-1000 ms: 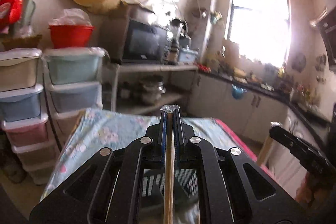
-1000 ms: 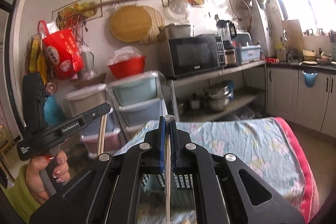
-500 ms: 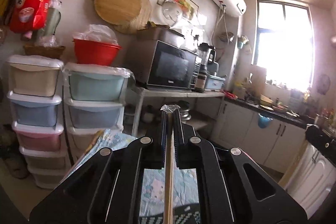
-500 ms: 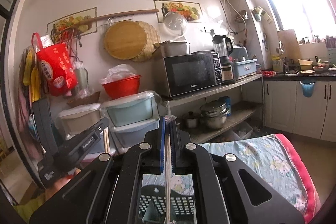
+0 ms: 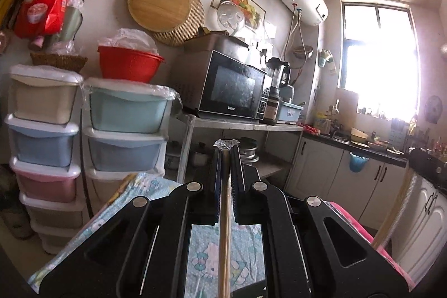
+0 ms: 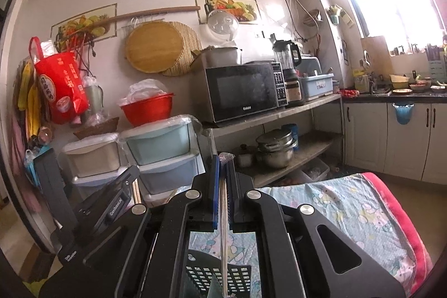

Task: Organize utensils
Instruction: 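Lift the left gripper's chopstick over the green caddy while the right gripper carries its own, then open the left gripper over the caddy while the right gripper releases its chopstick too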

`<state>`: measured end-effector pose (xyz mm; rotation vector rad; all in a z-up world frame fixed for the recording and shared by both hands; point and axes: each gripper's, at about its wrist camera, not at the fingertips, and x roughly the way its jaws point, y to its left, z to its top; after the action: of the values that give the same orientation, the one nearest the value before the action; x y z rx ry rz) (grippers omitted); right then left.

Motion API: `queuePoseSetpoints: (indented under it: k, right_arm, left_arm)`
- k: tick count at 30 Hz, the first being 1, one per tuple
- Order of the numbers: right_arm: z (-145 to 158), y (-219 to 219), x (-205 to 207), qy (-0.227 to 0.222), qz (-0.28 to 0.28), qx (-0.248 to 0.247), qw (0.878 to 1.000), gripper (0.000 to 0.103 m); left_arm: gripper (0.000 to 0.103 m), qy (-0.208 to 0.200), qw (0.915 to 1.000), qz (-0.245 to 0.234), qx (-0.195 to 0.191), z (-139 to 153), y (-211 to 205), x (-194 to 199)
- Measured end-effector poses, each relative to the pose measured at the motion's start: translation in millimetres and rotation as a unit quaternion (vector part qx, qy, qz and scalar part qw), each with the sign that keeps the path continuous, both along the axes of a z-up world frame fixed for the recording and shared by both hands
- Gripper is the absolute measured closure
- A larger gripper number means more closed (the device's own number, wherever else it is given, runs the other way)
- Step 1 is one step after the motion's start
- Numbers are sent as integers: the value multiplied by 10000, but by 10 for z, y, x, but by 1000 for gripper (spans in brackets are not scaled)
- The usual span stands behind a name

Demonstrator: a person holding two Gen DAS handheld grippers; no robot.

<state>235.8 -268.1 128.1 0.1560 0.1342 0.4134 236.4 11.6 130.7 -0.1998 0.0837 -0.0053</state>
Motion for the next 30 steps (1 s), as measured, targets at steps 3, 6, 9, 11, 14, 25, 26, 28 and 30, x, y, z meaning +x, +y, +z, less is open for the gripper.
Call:
queuePoseSetpoints:
  k: [3, 6, 9, 11, 14, 25, 26, 28, 30]
  right_arm:
    - [-61, 24, 44, 66, -35, -4, 10000, 98]
    - [-127, 48, 81, 115, -60, -6, 9999, 98]
    - [-179, 66, 105, 161, -60, -2, 9999, 98]
    - [-207, 70, 114, 196, -52, 14, 9998, 98]
    - [-238, 61, 115, 233, -63, 46, 9997, 98]
    - [-352, -75, 103, 505, -97, 220, 9984, 70]
    - [-357, -86, 95, 510, -106, 230, 9984, 66]
    - [-370, -109, 73, 511, -117, 227, 9984, 64]
    - [-387, -118, 57, 529, -108, 197, 9983, 61]
  left_arm:
    - [99, 85, 9999, -51, -39, -69, 21, 19]
    - [99, 158, 9998, -90, -56, -113, 40, 21]
    - [99, 262, 9995, -133, -94, -162, 66, 17]
    - [99, 328, 9992, -165, -155, -188, 91, 3]
    - [99, 422, 9986, -220, -219, -220, 130, -37]
    - [78, 968, 9941, -357, -338, -349, 174, -217]
    - [72, 1019, 9934, -376, -366, -366, 177, -239]
    - [66, 1080, 9925, -408, -392, -386, 175, -276]
    - [59, 1131, 9919, -413, -399, -404, 179, -321]
